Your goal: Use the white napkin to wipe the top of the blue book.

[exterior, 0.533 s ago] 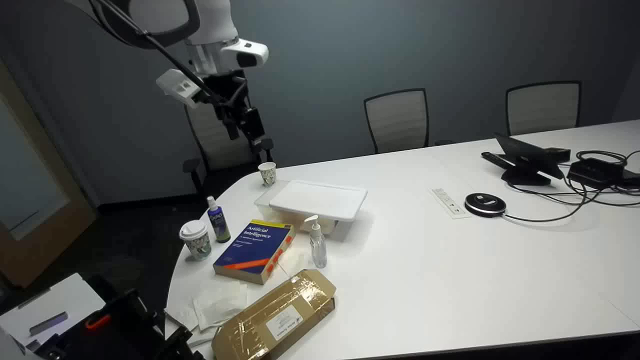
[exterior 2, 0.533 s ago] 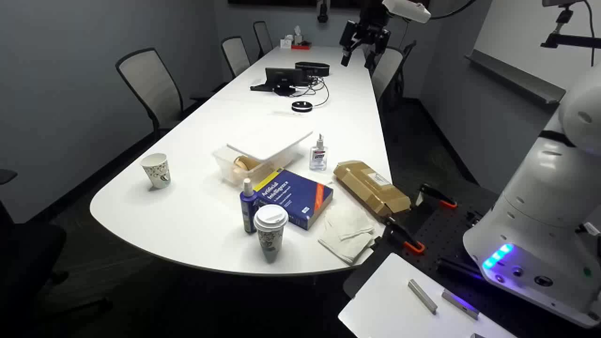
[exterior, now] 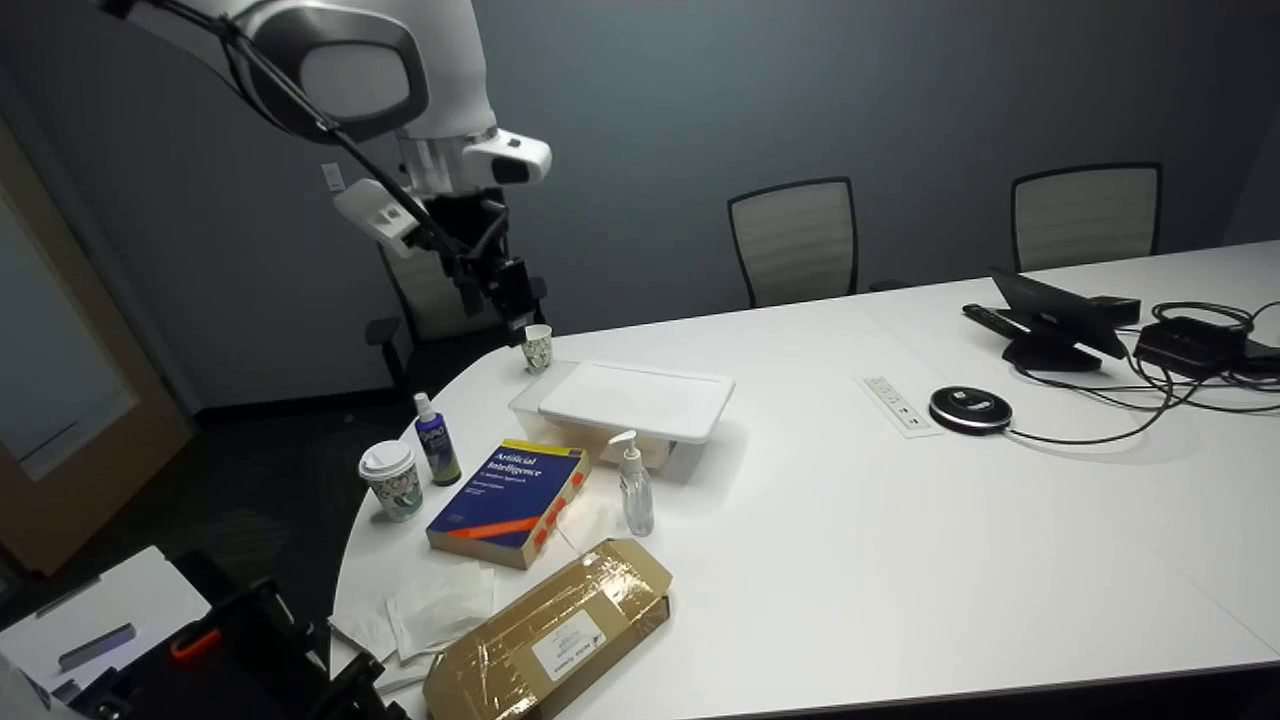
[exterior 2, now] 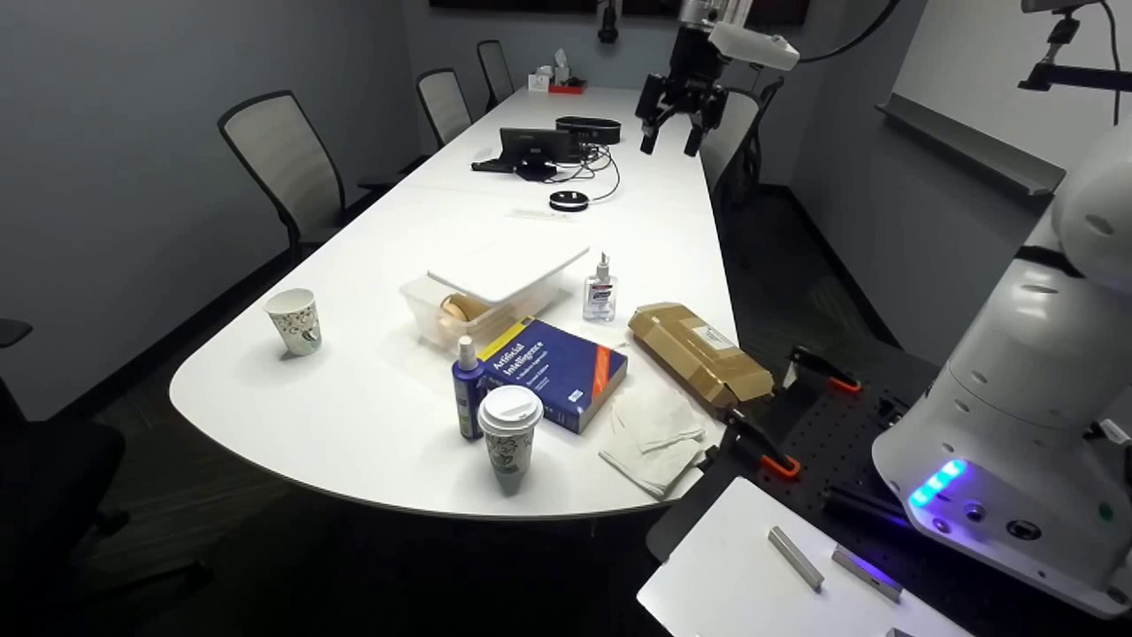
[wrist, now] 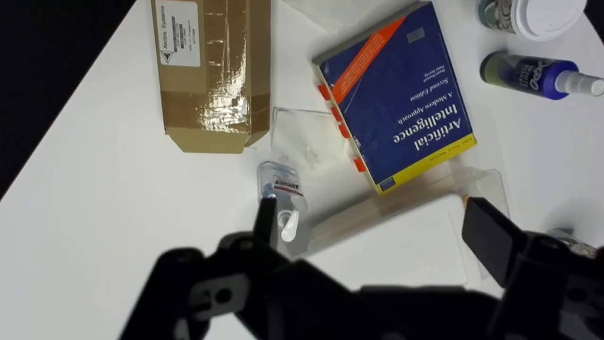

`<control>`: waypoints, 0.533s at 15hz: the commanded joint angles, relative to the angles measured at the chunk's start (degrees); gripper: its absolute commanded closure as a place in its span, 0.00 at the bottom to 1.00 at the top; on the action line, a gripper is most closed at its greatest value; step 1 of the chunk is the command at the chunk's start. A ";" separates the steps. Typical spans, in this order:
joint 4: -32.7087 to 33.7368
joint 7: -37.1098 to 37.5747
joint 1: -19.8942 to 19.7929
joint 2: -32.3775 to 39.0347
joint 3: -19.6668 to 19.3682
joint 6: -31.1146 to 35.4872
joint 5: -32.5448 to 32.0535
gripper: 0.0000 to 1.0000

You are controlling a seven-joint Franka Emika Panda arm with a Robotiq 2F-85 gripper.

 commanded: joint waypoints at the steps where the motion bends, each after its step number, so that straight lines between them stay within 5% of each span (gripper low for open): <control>1: -1.64 1.75 -0.36 8.61 2.06 6.03 1.36 0.00; 4: -3.46 4.47 0.13 17.16 4.04 12.49 4.31 0.00; 8: -3.39 3.79 -1.77 30.91 8.44 18.85 16.35 0.00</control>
